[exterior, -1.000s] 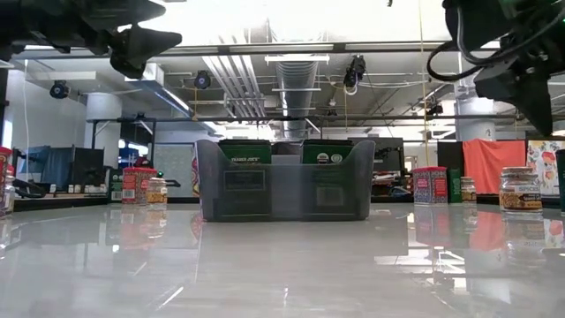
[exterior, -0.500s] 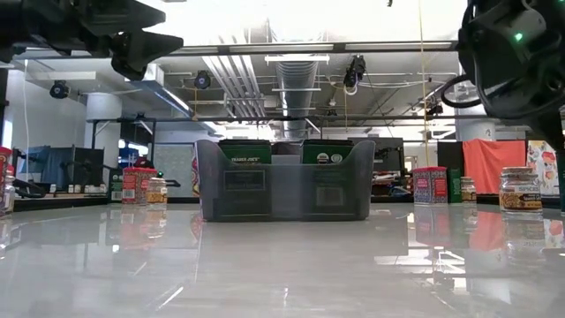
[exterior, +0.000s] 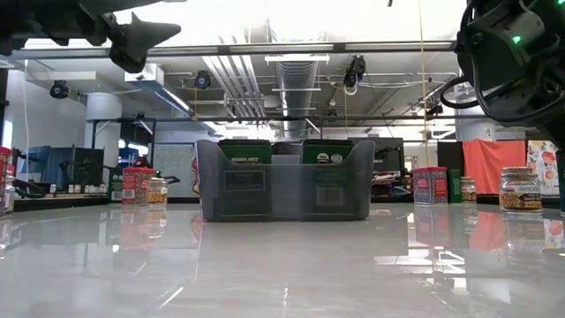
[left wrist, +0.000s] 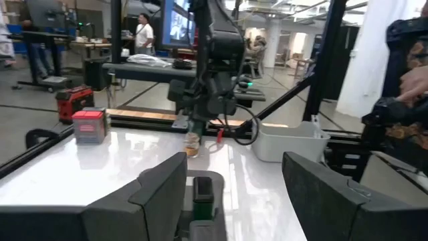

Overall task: Sort spices by type
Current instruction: Put the black seasoning can into the black bin

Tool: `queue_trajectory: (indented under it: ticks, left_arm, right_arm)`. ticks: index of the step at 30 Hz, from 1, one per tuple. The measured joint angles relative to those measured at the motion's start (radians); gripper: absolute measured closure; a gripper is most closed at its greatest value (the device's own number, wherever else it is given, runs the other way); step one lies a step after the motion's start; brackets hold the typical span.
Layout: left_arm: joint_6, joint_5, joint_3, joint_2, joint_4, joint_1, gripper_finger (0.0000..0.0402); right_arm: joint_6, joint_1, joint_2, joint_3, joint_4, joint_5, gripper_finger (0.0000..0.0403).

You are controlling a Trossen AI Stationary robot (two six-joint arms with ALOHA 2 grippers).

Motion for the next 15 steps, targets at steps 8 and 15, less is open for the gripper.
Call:
queue_trajectory:
  ticks: [8,15]
  left_arm:
    - [0.019,0.0,-0.005,0.001,-0.003,-0.067,0.0171]
    - [0.023,0.0,-0.006,0.001,-0.004,-0.084,0.0171]
  right_arm:
    - [0.0,-0.003,0.0,0.0,0.015,-0.005,0.0199]
    - [-0.003,-0.003,0.0,0.0,0.082,-0.027,0.0187]
